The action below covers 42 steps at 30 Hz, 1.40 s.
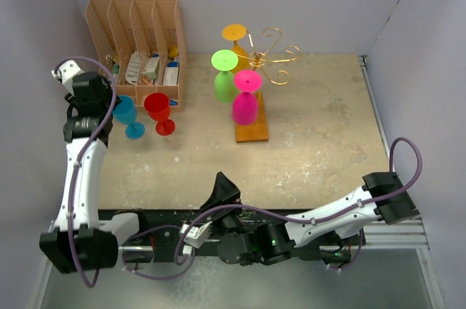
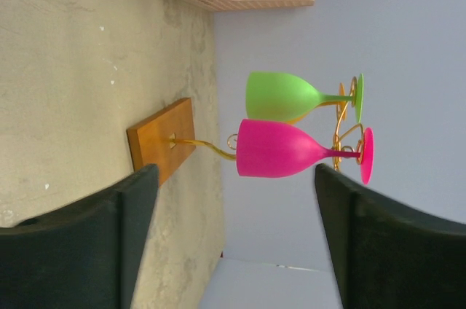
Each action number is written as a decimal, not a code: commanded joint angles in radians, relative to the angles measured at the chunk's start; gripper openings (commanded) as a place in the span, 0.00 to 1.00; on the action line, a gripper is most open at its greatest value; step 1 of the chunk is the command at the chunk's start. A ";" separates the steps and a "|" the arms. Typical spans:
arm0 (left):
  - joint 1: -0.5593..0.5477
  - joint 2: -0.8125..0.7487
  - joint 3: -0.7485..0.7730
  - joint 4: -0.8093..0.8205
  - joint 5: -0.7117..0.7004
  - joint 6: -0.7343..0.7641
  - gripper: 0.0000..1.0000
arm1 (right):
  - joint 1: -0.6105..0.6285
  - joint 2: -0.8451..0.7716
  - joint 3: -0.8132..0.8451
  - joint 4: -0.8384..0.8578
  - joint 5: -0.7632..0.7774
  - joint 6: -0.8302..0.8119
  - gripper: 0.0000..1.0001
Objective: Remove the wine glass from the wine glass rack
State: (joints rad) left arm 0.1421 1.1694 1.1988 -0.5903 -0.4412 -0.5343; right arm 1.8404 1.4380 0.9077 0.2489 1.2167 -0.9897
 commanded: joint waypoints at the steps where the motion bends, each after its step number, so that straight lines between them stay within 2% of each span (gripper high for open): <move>1: -0.039 -0.177 -0.131 0.214 0.228 0.039 0.58 | -0.031 -0.006 0.137 -0.064 0.000 0.129 0.77; 6: -0.088 -0.234 -0.185 0.371 0.550 0.088 0.56 | -0.114 -0.013 0.411 -0.185 -0.077 0.273 0.05; 7: -0.093 -0.230 -0.181 0.377 0.586 0.098 0.55 | -0.130 -0.013 0.467 -0.186 -0.094 0.285 0.00; 10: -0.103 -0.223 -0.179 0.397 0.655 0.105 0.54 | -0.193 0.002 0.698 -0.221 -0.139 0.367 0.00; 12: -0.104 -0.219 -0.180 0.403 0.677 0.099 0.54 | -0.277 0.033 0.911 -0.405 -0.220 0.587 0.00; 14: -0.108 -0.218 -0.179 0.400 0.687 0.091 0.55 | -0.414 0.071 1.149 -0.661 -0.403 0.875 0.00; 15: -0.110 -0.220 -0.178 0.400 0.691 0.090 0.55 | -0.483 0.077 1.218 -0.722 -0.489 0.972 0.01; 16: -0.113 -0.223 -0.179 0.400 0.690 0.088 0.55 | -0.530 0.071 1.249 -0.734 -0.529 1.029 0.15; 18: -0.119 -0.228 -0.179 0.400 0.687 0.088 0.55 | -0.570 0.021 1.221 -0.675 -0.565 1.072 0.71; 19: -0.121 -0.229 -0.179 0.400 0.684 0.088 0.55 | -0.588 -0.012 1.194 -0.635 -0.588 1.118 0.91; 20: -0.123 -0.229 -0.180 0.400 0.684 0.089 0.55 | -0.628 -0.041 1.177 -0.623 -0.637 1.185 0.97; 22: -0.125 -0.226 -0.180 0.397 0.685 0.087 0.55 | -0.768 -0.076 1.171 -0.657 -0.765 1.352 0.97; 23: -0.126 -0.225 -0.180 0.398 0.689 0.085 0.55 | -0.852 -0.086 1.167 -0.673 -0.858 1.408 0.90; 24: -0.127 -0.225 -0.180 0.399 0.691 0.083 0.55 | -0.924 -0.088 1.168 -0.694 -0.943 1.452 0.79; 25: -0.128 -0.224 -0.179 0.399 0.693 0.082 0.55 | -0.986 -0.080 1.177 -0.718 -1.021 1.492 0.64; 26: -0.128 -0.223 -0.179 0.398 0.692 0.082 0.55 | -1.039 -0.068 1.185 -0.748 -1.109 1.526 0.42; 28: -0.132 -0.225 -0.179 0.396 0.687 0.082 0.55 | -1.122 -0.034 1.187 -0.794 -1.273 1.571 0.05; 29: -0.134 -0.226 -0.180 0.396 0.685 0.083 0.55 | -1.151 -0.016 1.182 -0.804 -1.343 1.587 0.00; 32: -0.140 -0.231 -0.180 0.391 0.679 0.086 0.55 | -1.187 -0.047 1.101 -0.751 -1.451 1.606 0.00; 35: -0.145 -0.235 -0.179 0.389 0.668 0.091 0.55 | -1.188 -0.223 0.850 -0.583 -1.320 1.726 0.00; 36: -0.147 -0.234 -0.180 0.390 0.668 0.092 0.55 | -1.193 -0.293 0.759 -0.523 -1.262 1.792 0.15; 37: -0.147 -0.234 -0.180 0.389 0.668 0.090 0.55 | -1.201 -0.347 0.694 -0.479 -1.226 1.839 0.36; 38: -0.148 -0.232 -0.179 0.389 0.668 0.089 0.55 | -1.213 -0.377 0.665 -0.468 -1.215 1.863 0.49; 40: -0.147 -0.227 -0.179 0.389 0.673 0.085 0.56 | -1.237 -0.368 0.691 -0.541 -1.240 1.880 0.61; 42: -0.148 -0.225 -0.179 0.389 0.678 0.082 0.55 | -1.247 -0.332 0.710 -0.597 -1.284 1.906 0.66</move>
State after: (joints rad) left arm -0.0010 0.9539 1.0180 -0.2481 0.2298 -0.4599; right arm 0.6197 1.1366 1.5528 -0.4229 -0.0441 0.7940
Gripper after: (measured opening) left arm 0.553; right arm 0.627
